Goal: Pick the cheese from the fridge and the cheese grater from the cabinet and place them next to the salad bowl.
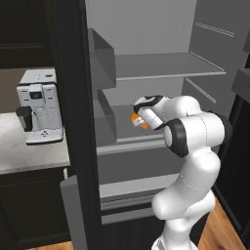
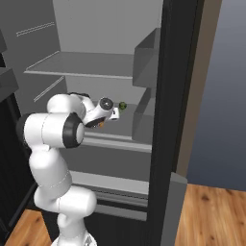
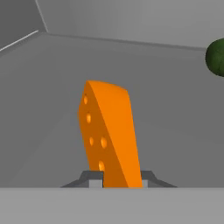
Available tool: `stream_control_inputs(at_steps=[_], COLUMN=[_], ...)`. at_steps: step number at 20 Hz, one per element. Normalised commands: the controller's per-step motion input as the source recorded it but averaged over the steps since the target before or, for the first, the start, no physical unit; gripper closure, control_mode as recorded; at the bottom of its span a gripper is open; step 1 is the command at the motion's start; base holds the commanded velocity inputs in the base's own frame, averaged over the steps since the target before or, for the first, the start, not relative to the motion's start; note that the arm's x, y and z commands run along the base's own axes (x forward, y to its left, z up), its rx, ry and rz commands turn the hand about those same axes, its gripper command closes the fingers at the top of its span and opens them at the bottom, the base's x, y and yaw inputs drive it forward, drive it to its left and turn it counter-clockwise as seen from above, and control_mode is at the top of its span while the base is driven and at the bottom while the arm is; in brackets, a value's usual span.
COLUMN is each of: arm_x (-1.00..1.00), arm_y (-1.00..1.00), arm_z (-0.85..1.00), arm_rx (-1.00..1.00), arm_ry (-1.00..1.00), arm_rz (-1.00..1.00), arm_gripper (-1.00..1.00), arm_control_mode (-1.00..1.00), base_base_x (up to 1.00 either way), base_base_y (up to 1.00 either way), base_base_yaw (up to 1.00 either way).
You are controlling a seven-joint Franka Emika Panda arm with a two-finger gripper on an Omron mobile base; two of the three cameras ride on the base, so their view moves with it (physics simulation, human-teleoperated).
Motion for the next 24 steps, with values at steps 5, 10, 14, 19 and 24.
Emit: stream_control_inputs(at_steps=[5, 10, 14, 19, 24], arm_x=[-0.59, -0.55, -0.54, -0.51, -0.47], arm_y=[0.0, 0.0, 0.0, 0.0, 0.0], arm_z=[0.26, 0.35, 0.36, 0.41, 0.52], arm_rx=[-0.05, -0.15, -0.16, -0.13, 0.0], arm_ry=[-0.04, 0.0, 0.0, 0.0, 0.0], arm_rz=[0.0, -0.01, -0.02, -0.05, -0.1], arm_gripper=[1.0, 1.0, 1.0, 1.0, 1.0], arm_control_mode=[-1.0, -1.0, -1.0, -1.0, -1.0], base_base_x=[0.0, 0.0, 0.0, 0.0, 0.0], base_base_y=[0.0, 0.0, 0.0, 0.0, 0.0], base_base_yaw=[0.0, 0.0, 0.0, 0.0, 0.0])
